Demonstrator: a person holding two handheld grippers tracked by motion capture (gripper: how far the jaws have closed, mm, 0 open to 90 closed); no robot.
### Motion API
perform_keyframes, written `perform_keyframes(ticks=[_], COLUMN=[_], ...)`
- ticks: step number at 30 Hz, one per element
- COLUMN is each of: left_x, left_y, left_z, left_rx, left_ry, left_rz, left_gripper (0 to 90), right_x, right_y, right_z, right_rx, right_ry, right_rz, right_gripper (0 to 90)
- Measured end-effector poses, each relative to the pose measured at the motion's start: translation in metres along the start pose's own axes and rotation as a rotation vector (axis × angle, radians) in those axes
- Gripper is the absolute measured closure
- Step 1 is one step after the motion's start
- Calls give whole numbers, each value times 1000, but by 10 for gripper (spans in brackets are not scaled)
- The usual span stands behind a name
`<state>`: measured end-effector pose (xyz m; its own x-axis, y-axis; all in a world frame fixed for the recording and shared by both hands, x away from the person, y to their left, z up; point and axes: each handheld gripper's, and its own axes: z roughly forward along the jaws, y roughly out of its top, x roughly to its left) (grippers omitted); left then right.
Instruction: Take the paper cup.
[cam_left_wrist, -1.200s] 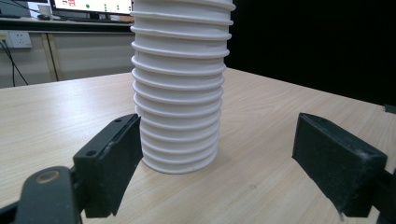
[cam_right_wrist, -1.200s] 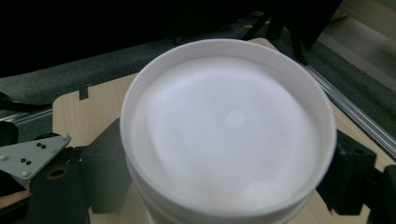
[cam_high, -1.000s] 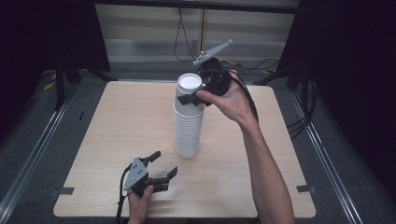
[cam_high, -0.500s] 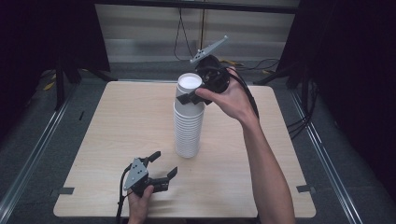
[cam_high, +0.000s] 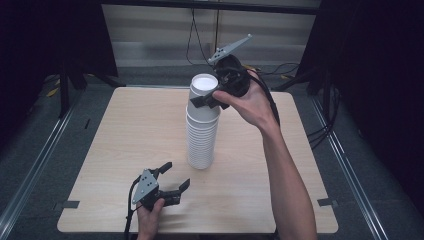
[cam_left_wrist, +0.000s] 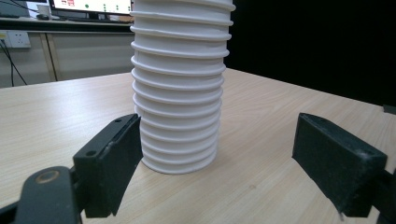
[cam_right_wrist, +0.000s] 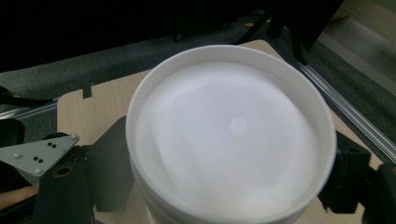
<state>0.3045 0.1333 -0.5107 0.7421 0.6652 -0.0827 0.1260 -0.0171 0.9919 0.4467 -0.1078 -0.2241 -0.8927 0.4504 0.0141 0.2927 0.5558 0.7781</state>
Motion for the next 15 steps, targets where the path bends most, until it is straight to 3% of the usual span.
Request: perform_keyframes(ticks=[15], left_x=[0], left_y=[0], left_z=[0], left_rx=[4], left_ry=[7], left_rz=[3], left_gripper=[156], right_x=[0], right_y=[-1], right_z=[-12], right_rx=[-115], right_ry=[-2], right_rz=[10], right_gripper=[215])
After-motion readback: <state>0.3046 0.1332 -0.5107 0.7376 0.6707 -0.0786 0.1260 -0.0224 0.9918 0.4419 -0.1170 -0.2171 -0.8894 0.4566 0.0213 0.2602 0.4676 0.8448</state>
